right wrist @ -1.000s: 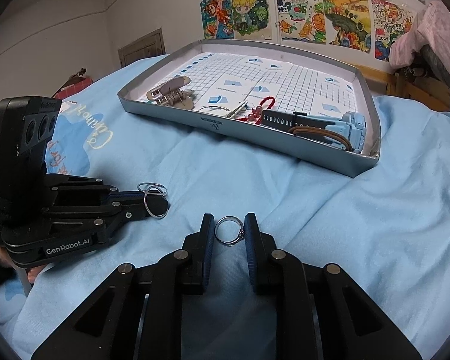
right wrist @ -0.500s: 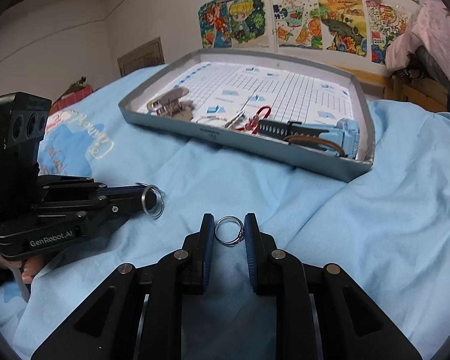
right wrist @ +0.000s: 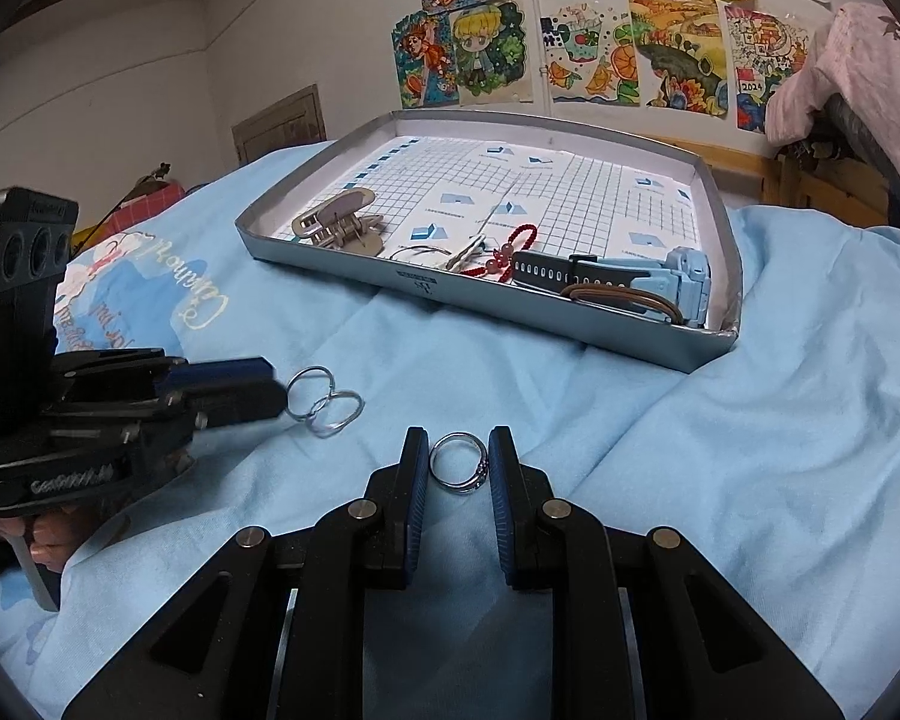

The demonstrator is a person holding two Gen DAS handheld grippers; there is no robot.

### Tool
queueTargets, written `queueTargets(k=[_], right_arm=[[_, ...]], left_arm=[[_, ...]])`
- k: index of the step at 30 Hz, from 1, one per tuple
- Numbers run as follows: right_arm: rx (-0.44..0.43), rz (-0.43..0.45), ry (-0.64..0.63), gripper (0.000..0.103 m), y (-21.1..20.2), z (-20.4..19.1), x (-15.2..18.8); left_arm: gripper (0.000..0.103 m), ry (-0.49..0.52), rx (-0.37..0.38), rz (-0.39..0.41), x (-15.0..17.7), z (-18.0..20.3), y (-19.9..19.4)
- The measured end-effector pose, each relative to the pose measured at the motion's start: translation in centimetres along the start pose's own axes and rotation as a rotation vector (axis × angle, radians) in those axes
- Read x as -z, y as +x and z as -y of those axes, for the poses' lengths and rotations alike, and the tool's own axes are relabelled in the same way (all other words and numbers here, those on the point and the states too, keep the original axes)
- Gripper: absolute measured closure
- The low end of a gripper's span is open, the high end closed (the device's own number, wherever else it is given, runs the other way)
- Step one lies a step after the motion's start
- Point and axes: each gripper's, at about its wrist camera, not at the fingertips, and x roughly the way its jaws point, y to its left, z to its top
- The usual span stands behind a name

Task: Organize jewelry

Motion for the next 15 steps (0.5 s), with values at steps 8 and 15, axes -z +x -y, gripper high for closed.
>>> queueTargets(k=[8, 15], right_arm=[[0.014, -0.01, 0.02, 0.085, 0.3, 0.2, 0.0], [0.023, -0.018, 0.049, 0.085, 0.5, 0.7, 0.1]], left_arm=[[0.036, 0.124, 0.01, -0.112, -0.2, 1.8, 3.3], [0.065, 0.138, 0.017, -0.133, -0.3, 2.1, 4.0]])
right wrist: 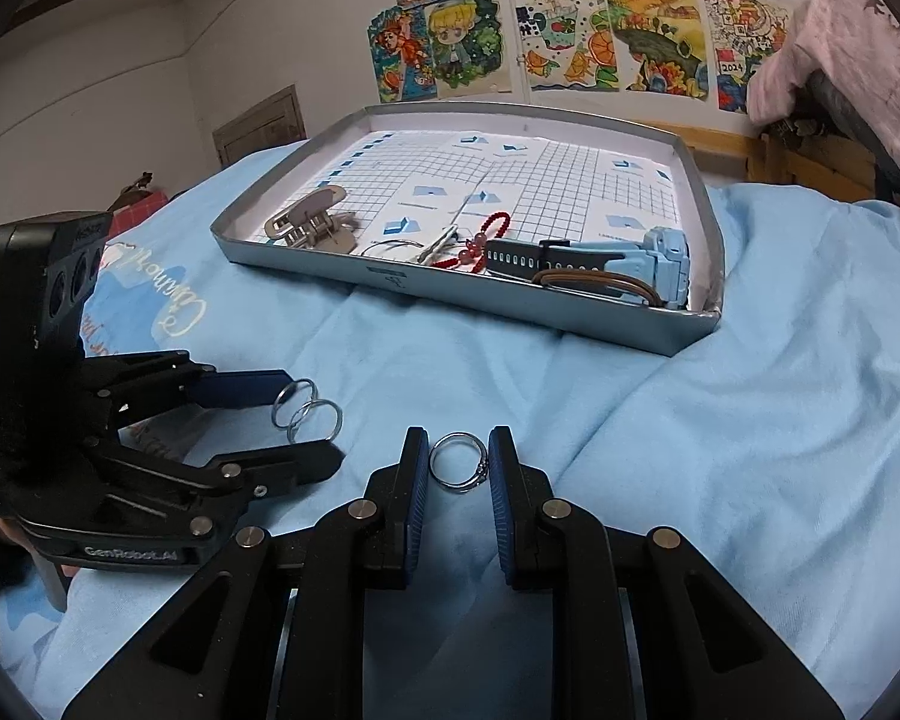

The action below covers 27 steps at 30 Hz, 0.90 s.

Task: Organize jewelry

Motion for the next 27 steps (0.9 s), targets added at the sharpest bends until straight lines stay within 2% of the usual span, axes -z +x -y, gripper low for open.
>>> queueTargets(k=[2, 9, 15, 21, 27], right_arm=[[0.001, -0.001, 0.0, 0.085, 0.0, 0.0, 0.0], [0.001, -0.001, -0.001, 0.085, 0.1, -0.1, 0.0], [0.001, 0.019, -0.001, 0.085, -0.2, -0.1, 0.0], [-0.006, 0.089, 0.037, 0.085, -1.3, 0.9, -1.1], [0.024, 0.186, 0.027, 0.085, -1.8, 1.9, -3.5]], left_arm=[[0.074, -0.007, 0.002, 0.0, 0.1, -0.1, 0.0], [0.074, -0.008, 0.001, 0.012, 0.0, -0.1, -0.2], [0.074, -0.024, 0.004, 0.055, -0.6, -0.3, -1.4], [0.074, -0.05, -0.001, 0.142, -3.7, -0.6, -2.4], [0.074, -0.102, 0.002, 0.228, -7.7, -0.9, -1.9]])
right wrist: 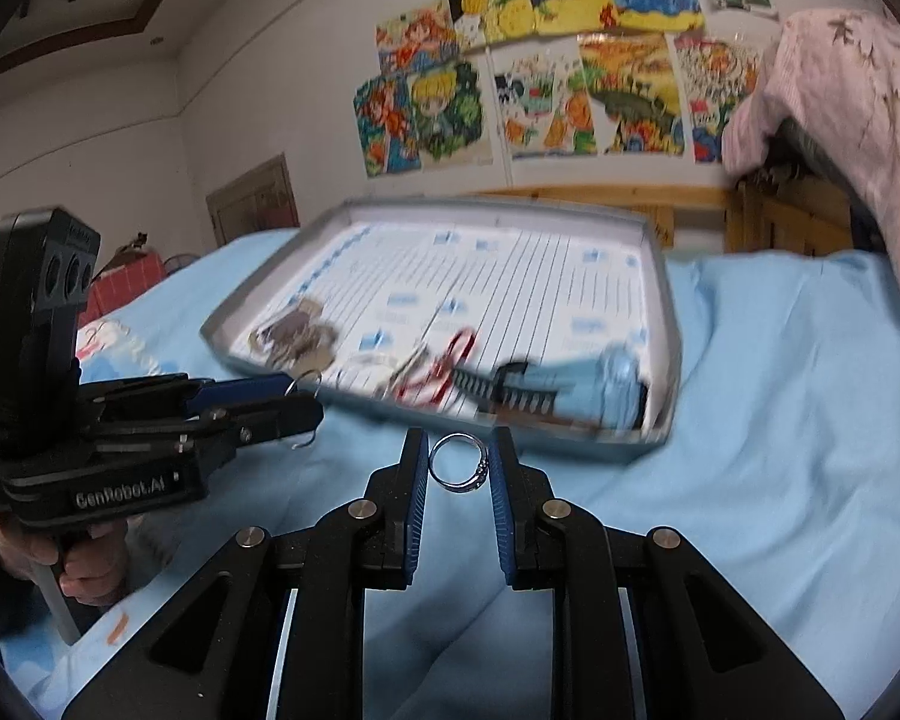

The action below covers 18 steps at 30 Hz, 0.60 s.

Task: Organize jewelry
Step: 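Carry both silver rings into the grey tray and open both tools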

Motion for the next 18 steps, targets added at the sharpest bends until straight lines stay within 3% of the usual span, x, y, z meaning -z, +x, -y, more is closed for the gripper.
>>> queueTargets(k=[9, 18], right_arm=[[0.056, 0.153, 0.059, 0.085, 2.5, 2.9, -3.7], [0.062, 0.117, 0.133, 0.085, 6.4, 5.6, -3.4]], left_arm=[[0.074, -0.08, -0.061, 0.003, -2.7, -1.8, 5.0], [0.074, -0.126, -0.1, -0.047, -2.1, -2.3, 7.8]])
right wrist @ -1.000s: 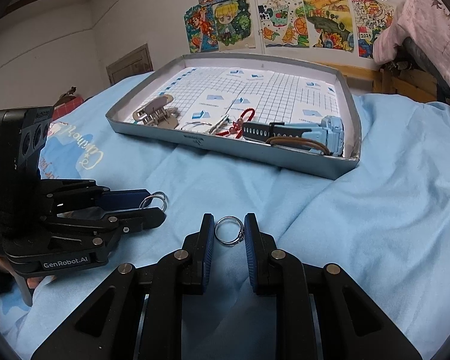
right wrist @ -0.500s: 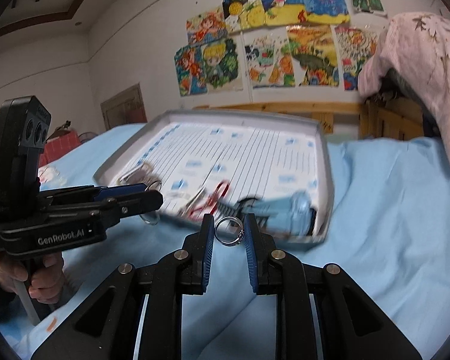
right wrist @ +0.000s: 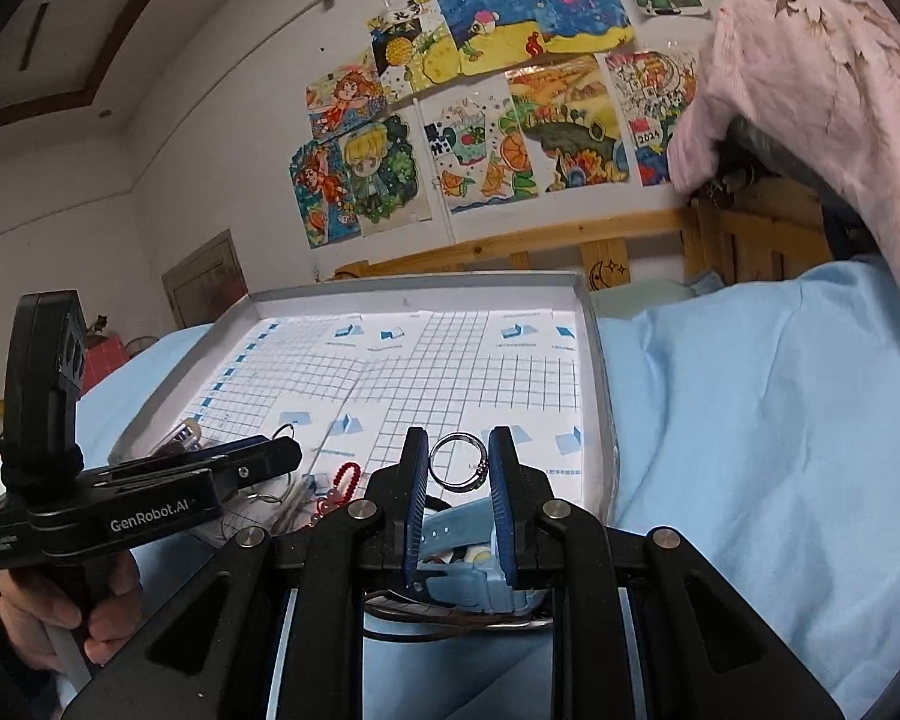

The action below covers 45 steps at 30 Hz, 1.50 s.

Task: Organize jewelry
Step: 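Carry both silver rings into the grey tray and open both tools, then withdraw both open tools from the tray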

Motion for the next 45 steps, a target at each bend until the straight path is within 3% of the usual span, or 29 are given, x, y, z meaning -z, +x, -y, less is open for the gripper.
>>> queueTargets(k=[15, 18, 20, 26, 28, 29, 31, 35, 37, 38, 45], right_arm=[[0.005, -0.043, -0.012, 0.085, 1.6, -0.1, 0.8], [0.006, -0.041, -0.01, 0.085, 1.5, -0.1, 0.8], [0.008, -0.038, -0.007, 0.084, 1.2, -0.1, 0.9], [0.022, 0.004, 0.016, 0.084, 0.3, 0.2, 1.0], [0.035, 0.028, 0.019, 0.083, -0.2, 0.2, 0.9], [0.038, 0.039, 0.018, 0.078, -0.4, 0.3, 0.9], [0.048, 0.057, 0.013, 0.067, -0.8, 0.2, 0.9], [0.079, 0.095, 0.004, 0.063, -2.0, -0.1, 0.5], [0.108, 0.111, 0.006, 0.05, -2.7, -0.1, 0.3], [0.124, 0.128, 0.007, 0.048, -3.3, 0.0, 0.2], [0.143, 0.182, 0.009, 0.02, -7.1, -0.7, -1.5]], left_arm=[[0.073, -0.038, 0.0, -0.006, 0.1, -0.7, 0.3], [0.059, -0.04, 0.01, 0.003, 0.2, -0.9, 0.0], [0.038, -0.037, 0.006, 0.026, 0.2, -0.7, -0.4], [0.036, -0.04, 0.016, 0.073, 0.1, -0.7, -1.4], [0.028, -0.04, 0.017, 0.087, 0.0, -0.5, -1.7], [0.022, -0.041, 0.015, 0.104, 0.0, -0.4, -2.2], [0.02, -0.039, 0.012, 0.136, 0.0, -0.1, -3.0], [0.012, -0.027, -0.003, 0.179, -0.3, 0.6, -4.9], [0.007, -0.022, -0.006, 0.2, -0.5, 0.8, -6.0], [0.005, -0.021, -0.012, 0.22, -0.6, 1.1, -6.9], [0.0, 0.001, -0.041, 0.291, -1.0, 1.7, -12.1]])
